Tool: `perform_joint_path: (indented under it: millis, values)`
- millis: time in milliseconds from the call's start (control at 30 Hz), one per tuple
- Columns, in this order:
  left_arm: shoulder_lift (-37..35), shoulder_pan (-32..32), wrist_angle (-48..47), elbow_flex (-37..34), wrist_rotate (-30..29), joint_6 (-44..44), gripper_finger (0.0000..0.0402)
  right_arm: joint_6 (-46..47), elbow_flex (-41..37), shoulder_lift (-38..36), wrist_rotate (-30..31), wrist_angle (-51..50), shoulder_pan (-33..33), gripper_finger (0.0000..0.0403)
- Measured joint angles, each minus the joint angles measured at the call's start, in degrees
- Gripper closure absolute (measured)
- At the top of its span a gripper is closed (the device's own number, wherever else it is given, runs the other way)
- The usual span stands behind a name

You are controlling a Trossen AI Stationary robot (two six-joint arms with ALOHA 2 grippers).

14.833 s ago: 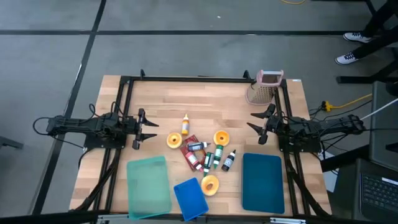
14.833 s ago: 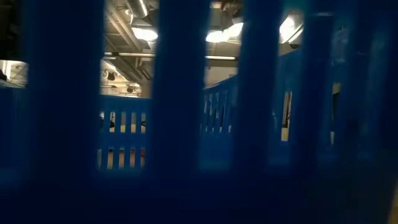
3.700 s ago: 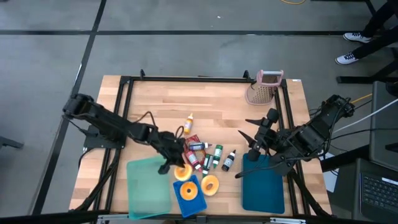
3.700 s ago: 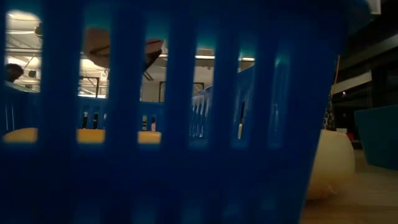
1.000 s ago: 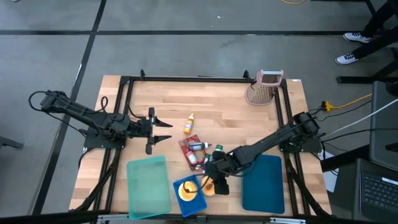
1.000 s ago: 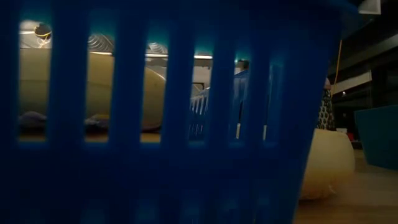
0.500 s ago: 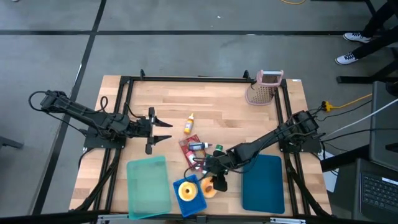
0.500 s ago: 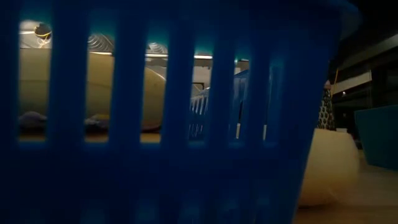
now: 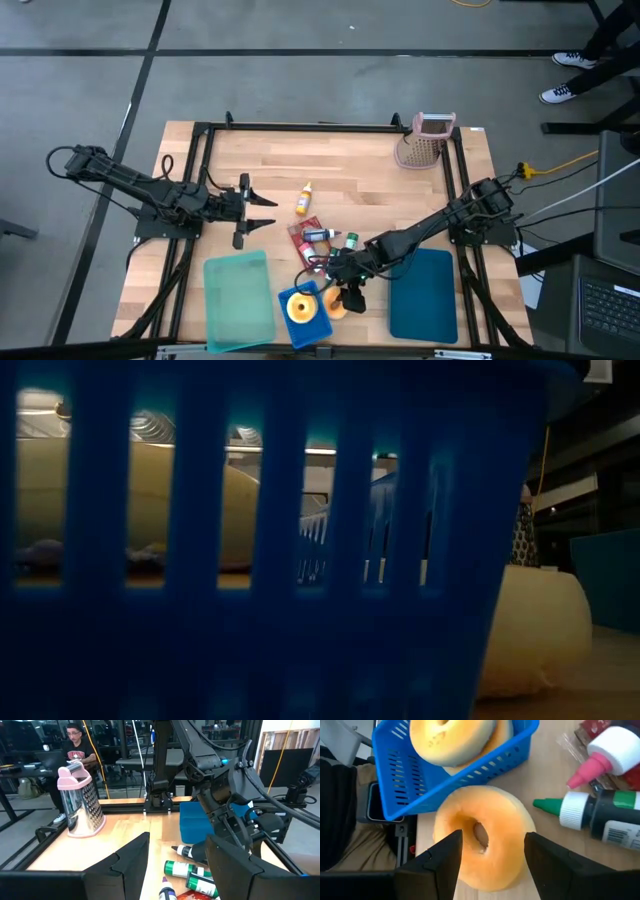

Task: Pick & Place Food Item
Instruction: Put the donut into the blue bin

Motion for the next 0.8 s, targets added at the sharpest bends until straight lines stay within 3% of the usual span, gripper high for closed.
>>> perform_joint_path:
  millis: [800]
  values:
    - [0.0, 0.0, -0.5, 0.0, 0.0, -0.5, 0.0212, 4.0, 0.1, 4.3, 2.9, 0.7, 0.6, 0.0193]
